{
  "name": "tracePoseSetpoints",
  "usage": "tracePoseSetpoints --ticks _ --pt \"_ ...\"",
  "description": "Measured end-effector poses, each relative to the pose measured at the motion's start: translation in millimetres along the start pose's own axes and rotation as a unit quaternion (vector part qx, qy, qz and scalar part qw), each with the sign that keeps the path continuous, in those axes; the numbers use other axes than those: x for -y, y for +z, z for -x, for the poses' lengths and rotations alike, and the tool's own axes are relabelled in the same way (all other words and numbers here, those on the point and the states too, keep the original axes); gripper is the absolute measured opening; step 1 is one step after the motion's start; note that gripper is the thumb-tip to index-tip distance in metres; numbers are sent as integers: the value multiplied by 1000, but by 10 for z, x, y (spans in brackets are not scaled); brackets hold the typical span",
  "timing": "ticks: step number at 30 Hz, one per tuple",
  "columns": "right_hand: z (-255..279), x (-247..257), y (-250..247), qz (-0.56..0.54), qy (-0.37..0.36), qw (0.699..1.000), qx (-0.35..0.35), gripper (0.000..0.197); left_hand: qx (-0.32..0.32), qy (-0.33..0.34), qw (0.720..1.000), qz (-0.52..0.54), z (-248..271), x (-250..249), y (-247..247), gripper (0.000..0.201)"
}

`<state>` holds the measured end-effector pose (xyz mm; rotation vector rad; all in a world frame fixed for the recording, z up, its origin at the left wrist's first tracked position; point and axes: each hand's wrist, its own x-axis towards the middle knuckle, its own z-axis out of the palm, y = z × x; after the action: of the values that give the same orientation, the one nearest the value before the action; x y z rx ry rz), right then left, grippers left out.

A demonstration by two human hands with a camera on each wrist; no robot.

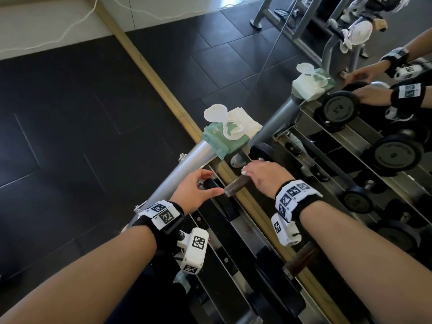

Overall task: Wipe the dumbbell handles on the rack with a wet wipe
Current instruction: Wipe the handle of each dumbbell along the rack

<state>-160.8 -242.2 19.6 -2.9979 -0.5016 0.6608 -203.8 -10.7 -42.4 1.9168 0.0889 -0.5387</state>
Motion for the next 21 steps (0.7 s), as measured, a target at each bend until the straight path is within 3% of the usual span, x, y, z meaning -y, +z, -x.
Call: tracePoseSetpoints --ticks 6,8,12,18,21 --pt "45 152 220 -87 -84 993 16 27 -3 -1 1000 21 -39 80 43 62" --pt "-4 99 153 -46 -69 996 21 24 2 -3 1000 23 -60 99 48 63" --pt "-56 60 114 -7 29 999 -29 24 5 -3 1000 19 -62 110 45 63" --pt "87 209 404 -112 -78 990 36 41 -3 2 1000 25 -67 102 71 66" --pt "118 52 274 -110 -41 992 55 49 -1 1 1000 26 -62 86 64 66"
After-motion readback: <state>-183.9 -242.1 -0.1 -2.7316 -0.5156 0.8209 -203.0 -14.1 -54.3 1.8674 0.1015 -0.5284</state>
